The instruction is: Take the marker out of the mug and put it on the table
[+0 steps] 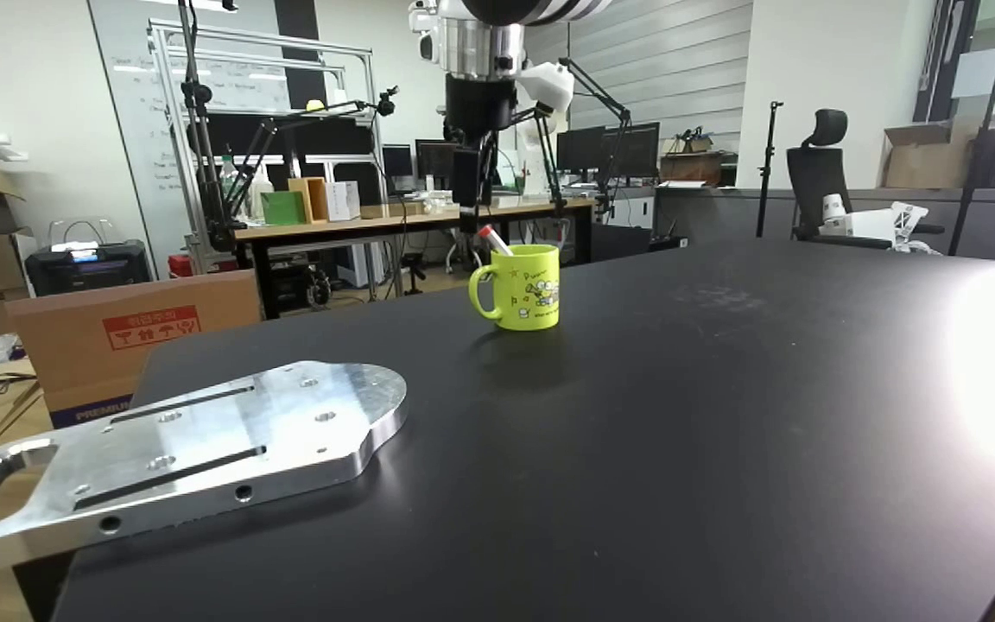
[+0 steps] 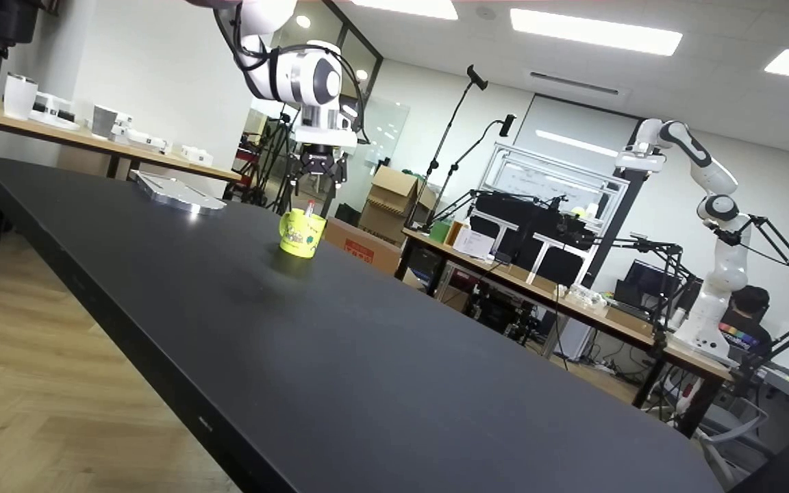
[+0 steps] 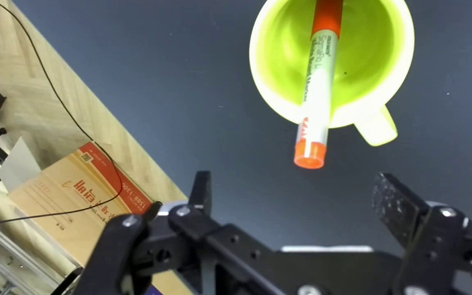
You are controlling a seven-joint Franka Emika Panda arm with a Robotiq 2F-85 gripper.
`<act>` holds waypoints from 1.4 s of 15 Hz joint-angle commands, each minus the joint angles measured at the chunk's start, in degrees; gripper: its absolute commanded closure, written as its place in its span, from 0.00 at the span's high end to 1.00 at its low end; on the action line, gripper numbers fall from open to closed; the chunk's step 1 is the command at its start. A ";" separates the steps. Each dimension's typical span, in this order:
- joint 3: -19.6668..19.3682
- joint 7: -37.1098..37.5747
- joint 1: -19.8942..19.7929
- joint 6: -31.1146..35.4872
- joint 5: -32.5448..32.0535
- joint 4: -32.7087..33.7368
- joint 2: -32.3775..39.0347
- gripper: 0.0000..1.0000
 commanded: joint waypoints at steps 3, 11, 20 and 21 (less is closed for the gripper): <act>-0.53 5.35 0.23 -3.10 5.83 7.83 4.63 1.00; -0.30 8.77 -0.86 -0.78 7.94 5.20 3.85 1.00; 0.34 9.23 -1.48 -6.50 9.24 4.32 3.31 0.45; 0.25 9.38 -1.48 -7.12 9.36 4.45 3.25 0.39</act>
